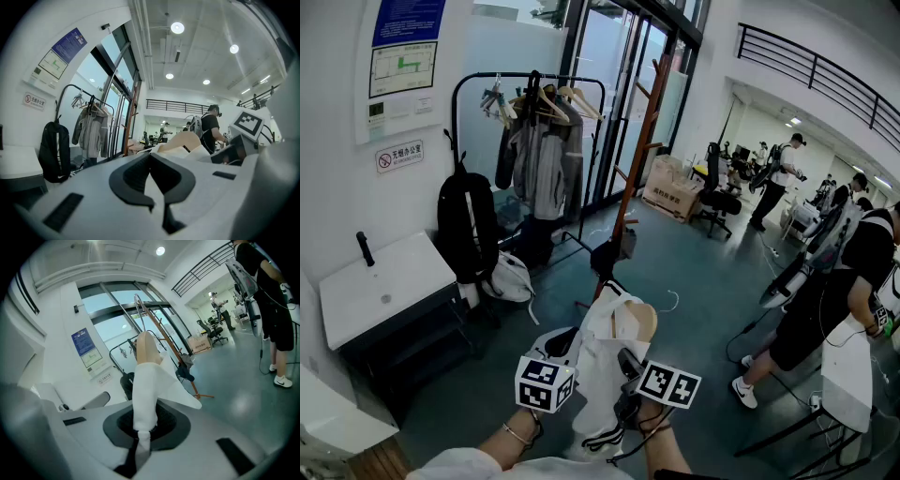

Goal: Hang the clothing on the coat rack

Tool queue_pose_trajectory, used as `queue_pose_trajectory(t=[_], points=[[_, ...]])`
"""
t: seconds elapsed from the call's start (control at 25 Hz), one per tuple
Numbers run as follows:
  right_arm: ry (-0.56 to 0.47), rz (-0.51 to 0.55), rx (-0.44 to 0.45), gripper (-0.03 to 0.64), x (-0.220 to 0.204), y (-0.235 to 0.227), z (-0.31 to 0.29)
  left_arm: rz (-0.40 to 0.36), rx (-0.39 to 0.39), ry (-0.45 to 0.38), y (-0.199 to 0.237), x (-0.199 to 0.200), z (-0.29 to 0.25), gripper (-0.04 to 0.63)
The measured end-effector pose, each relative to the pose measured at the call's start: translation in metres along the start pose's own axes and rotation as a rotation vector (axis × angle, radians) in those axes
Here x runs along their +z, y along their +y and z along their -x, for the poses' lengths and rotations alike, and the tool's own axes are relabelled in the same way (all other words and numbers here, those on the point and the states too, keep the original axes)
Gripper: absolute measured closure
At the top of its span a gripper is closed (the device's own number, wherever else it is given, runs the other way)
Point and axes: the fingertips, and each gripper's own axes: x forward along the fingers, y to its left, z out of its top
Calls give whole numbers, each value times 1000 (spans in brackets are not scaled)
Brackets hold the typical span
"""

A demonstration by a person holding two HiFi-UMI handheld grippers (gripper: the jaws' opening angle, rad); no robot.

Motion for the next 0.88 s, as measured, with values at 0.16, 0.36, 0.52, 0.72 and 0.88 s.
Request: queue_pose_trajectory(t=[0.16, 0.36, 0.52, 0.72, 0.88], points=[[-16, 29, -14, 586, 9, 5, -3, 15, 11, -6, 12, 4, -2, 586], [-32, 51, -43, 586, 14, 9, -8, 23, -2, -11, 22, 5, -4, 586], [-15, 84, -79, 586, 11, 9, -11, 33, -7, -12, 28, 4, -1, 588], [-36, 26, -77, 586, 7, 15, -20, 34, -8, -10, 45, -1, 8, 586], [-59, 0, -83, 584, 1, 21, -21, 69, 16, 0, 65, -7, 18, 587]])
